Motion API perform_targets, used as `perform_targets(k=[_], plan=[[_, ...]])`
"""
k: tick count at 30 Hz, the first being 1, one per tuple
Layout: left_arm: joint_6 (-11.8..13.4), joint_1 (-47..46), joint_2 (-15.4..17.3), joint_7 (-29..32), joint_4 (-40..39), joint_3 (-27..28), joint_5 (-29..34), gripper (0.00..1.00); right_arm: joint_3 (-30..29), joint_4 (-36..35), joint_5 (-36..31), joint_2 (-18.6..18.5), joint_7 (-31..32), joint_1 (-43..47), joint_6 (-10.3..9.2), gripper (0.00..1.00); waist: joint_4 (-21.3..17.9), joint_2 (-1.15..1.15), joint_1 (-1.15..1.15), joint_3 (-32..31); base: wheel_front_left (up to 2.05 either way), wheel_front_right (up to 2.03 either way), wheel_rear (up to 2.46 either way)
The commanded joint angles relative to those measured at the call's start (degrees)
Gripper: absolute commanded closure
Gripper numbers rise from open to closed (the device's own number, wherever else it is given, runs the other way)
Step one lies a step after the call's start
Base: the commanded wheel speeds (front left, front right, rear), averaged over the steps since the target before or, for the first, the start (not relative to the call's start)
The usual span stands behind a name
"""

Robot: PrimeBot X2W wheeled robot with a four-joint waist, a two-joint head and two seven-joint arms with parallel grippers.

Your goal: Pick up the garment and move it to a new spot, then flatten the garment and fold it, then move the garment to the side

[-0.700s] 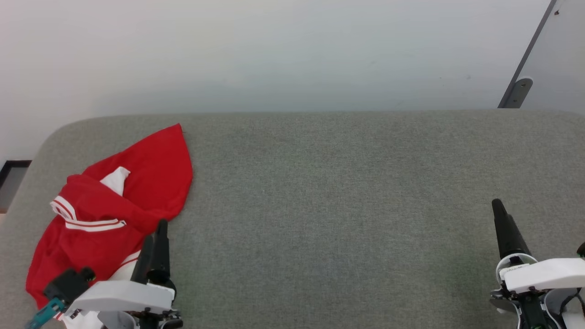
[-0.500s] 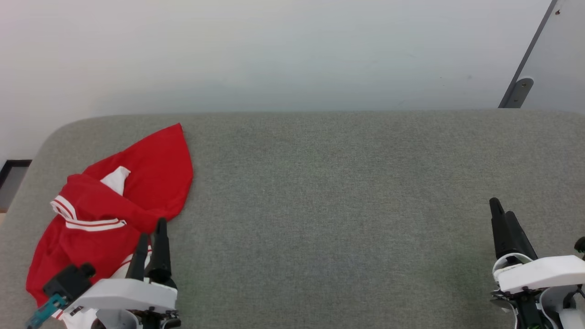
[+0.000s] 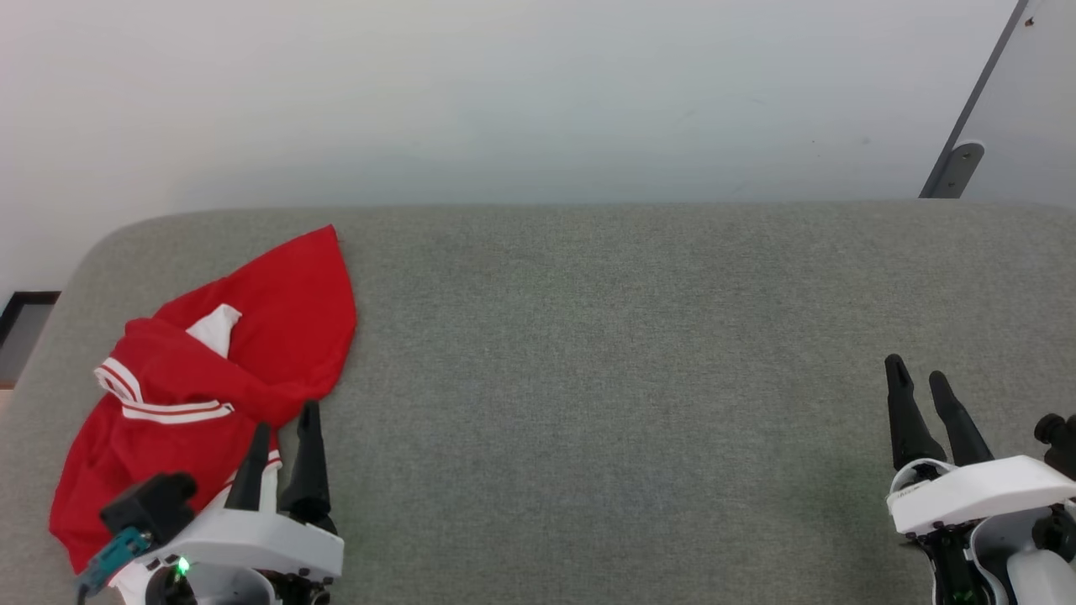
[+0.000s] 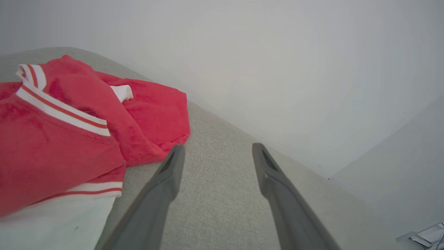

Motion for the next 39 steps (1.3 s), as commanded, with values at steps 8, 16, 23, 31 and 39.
perform_targets(k=[8,16,23,31,39], plan=[[1.5,-0.1,1.4,-1.8,-1.2,-1.6,7.3,0.0,-0.1,0.2,-8.0,-0.3,-1.7,-2.0,-0.03,0.0,0.1,0.0,0.0,-0.1,0.0,0.0,0.0],[2.6,0.5,1.9,-3.0,-0.9,-2.6,12.0,0.0,-0.5,0.6,-13.4,-0.3,-3.0,-1.9,-0.03,0.0,0.3,0.0,0.0,-0.3,0.0,0.0,0.0],[2.7,1.0,1.7,-4.0,-0.5,-2.7,14.9,0.0,-1.3,0.6,-16.9,0.1,-4.0,-2.0,-0.04,0.0,0.7,0.0,0.0,-0.3,0.0,0.0,0.0],[2.4,1.0,1.6,-5.1,-0.5,-2.9,18.9,0.0,-2.4,0.3,-20.6,0.1,-5.1,-1.5,-0.04,0.0,1.2,0.0,0.0,-0.1,0.0,0.0,0.0],[1.3,0.9,1.1,-6.1,-0.3,-2.6,22.2,0.0,-4.4,-1.1,-22.9,1.2,-6.1,-0.1,-0.04,0.0,1.8,0.0,0.0,-0.1,0.0,0.0,0.0]])
